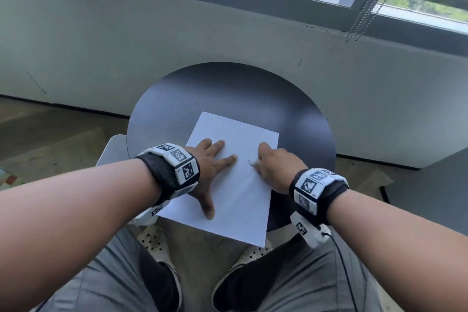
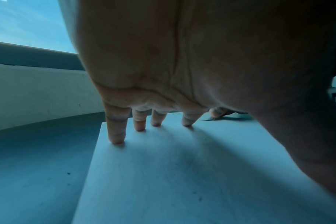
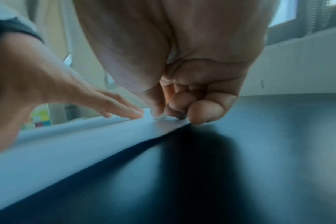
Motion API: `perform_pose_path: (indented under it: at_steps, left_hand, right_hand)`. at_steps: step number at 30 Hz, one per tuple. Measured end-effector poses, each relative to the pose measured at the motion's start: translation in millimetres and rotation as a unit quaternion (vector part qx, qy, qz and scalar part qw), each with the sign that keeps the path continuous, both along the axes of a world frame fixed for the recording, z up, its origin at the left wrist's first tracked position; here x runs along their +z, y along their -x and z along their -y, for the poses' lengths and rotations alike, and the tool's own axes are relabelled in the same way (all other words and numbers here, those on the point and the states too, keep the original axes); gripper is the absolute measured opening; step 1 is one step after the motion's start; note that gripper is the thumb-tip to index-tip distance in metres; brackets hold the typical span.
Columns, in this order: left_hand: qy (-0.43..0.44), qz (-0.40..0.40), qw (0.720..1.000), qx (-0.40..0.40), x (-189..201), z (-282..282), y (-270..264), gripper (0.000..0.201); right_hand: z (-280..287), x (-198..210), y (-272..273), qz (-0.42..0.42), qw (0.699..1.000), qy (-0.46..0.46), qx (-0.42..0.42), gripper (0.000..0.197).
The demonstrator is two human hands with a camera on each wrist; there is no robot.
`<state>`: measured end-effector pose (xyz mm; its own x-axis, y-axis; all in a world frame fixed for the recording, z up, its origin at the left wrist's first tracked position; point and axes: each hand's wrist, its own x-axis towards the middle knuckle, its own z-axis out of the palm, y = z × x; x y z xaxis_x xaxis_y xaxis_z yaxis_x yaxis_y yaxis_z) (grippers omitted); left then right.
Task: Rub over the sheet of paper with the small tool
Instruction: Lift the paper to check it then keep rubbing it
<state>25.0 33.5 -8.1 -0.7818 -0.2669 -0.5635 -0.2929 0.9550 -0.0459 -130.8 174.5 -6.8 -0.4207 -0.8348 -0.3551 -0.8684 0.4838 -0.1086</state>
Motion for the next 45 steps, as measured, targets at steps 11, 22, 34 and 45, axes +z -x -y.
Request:
perform_pose_path:
  at_steps: [11, 22, 34, 45]
  left_hand:
    - [0.011, -0.02, 1.0, 0.007, -10.8, -7.7, -1.7, 0.144]
    - [0.008, -0.021, 1.0, 0.007, -7.8, -15.1, 1.3, 0.143]
    - [0.008, -0.028, 1.0, 0.001, -6.4, -10.1, -1.9, 0.127]
    - [0.005, -0.013, 1.0, -0.024, -10.0, -0.3, -10.5, 0.134]
  right_hand:
    - [9.9, 4.5, 5.8, 0.018, 0.998, 0.016, -0.058, 0.026]
    - [-16.4, 0.0, -13.1, 0.026, 0.999, 0.028, -0.023, 0.027]
    - [-19.9, 3.3, 1.8, 0.04, 0.998, 0.016, -0.048, 0.032]
    - [-31.3, -2.3, -82.7, 0.066, 0.981, 0.012, 0.18, 0.016]
